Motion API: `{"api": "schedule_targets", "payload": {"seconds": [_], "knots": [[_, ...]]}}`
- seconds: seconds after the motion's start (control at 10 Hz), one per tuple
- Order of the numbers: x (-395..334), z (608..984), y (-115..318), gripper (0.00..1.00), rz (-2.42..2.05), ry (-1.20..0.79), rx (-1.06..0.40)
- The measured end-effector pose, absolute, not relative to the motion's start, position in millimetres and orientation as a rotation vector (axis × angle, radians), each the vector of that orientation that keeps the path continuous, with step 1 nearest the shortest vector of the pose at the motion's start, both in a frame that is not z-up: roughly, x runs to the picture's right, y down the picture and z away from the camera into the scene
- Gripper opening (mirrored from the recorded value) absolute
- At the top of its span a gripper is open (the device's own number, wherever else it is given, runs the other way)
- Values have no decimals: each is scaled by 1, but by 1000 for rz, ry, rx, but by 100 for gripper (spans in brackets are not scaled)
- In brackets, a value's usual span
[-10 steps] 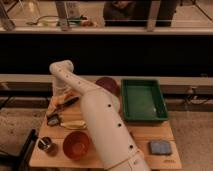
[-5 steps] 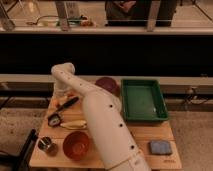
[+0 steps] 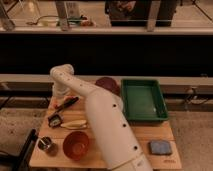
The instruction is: Place pepper in tray
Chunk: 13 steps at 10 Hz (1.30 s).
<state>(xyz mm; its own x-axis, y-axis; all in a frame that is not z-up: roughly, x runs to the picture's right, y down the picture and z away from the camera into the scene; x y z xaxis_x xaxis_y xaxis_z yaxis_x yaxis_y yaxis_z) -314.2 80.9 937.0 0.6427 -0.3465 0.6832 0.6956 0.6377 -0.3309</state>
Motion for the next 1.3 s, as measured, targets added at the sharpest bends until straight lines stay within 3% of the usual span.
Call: {"api": "schedule_targets", "payload": {"seconds": [0.9, 1.3], "knots": [[-326, 840, 32, 18, -724, -664, -432], [-275, 836, -2, 25, -662, -614, -386]]}}
